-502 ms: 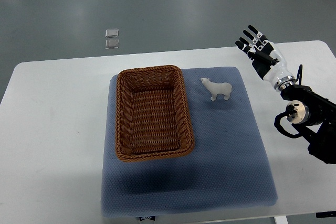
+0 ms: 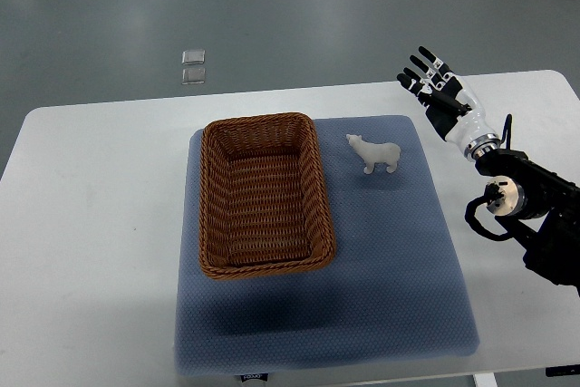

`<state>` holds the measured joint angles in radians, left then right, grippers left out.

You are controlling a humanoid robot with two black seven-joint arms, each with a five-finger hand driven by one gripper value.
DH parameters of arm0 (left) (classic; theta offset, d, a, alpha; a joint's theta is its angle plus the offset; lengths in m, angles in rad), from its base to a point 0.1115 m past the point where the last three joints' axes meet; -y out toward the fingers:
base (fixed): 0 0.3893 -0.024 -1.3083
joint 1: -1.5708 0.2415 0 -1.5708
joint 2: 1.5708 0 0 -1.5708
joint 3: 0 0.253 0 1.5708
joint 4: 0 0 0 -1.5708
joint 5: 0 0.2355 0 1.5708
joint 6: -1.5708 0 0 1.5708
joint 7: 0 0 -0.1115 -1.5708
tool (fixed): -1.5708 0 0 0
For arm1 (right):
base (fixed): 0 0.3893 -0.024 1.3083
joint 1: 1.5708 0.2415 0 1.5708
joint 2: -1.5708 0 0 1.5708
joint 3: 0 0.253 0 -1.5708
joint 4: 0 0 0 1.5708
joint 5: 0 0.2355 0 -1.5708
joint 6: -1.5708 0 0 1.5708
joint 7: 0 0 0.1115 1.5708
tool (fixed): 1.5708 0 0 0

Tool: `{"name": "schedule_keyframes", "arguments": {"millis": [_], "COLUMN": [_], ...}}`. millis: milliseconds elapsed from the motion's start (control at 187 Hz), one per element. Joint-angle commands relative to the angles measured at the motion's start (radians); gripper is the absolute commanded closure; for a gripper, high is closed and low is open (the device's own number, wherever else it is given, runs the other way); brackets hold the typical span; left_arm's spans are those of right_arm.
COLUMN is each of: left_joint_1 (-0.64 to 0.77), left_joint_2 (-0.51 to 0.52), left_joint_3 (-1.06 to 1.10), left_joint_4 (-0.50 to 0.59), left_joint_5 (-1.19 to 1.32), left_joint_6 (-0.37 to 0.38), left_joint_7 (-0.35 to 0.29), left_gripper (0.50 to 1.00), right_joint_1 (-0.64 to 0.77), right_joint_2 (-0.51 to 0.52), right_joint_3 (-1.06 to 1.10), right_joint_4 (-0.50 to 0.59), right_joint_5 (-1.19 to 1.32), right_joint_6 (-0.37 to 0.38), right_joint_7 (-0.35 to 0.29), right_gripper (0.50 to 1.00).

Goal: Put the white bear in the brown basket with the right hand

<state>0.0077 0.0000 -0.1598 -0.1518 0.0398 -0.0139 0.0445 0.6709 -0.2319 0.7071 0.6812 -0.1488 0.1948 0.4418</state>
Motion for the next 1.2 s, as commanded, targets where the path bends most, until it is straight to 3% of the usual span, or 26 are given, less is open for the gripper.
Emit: {"name": "schedule_keyframes", "arguments": {"millis": [0, 907, 1195], "left_joint_1": [0.000, 0.000, 0.000], "left_joint_2": [0.000, 0.000, 0.000], "left_joint_3": [-0.001, -0.001, 0.000], "left_joint_4": [0.000, 0.000, 0.000], "left_joint_5": [0.000, 0.000, 0.000], "left_joint_6": [0.000, 0.000, 0.000], "left_joint_7": [0.000, 0.000, 0.000], "left_gripper": [0.500, 0.500, 0.500], "right_joint_1": [0.003, 0.026, 0.055], "right_joint_2": [-0.001, -0.014, -0.018], "right_joint_3": [0.000, -0.008, -0.009], "right_joint_4": [0.001, 0.005, 0.006], "right_joint_5": [0.000, -0.003, -0.156], "right_joint_6": [0.002, 0.005, 0.058], "right_joint_7": [0.000, 0.002, 0.002], "right_gripper": [0.574, 0.574, 0.574]}}
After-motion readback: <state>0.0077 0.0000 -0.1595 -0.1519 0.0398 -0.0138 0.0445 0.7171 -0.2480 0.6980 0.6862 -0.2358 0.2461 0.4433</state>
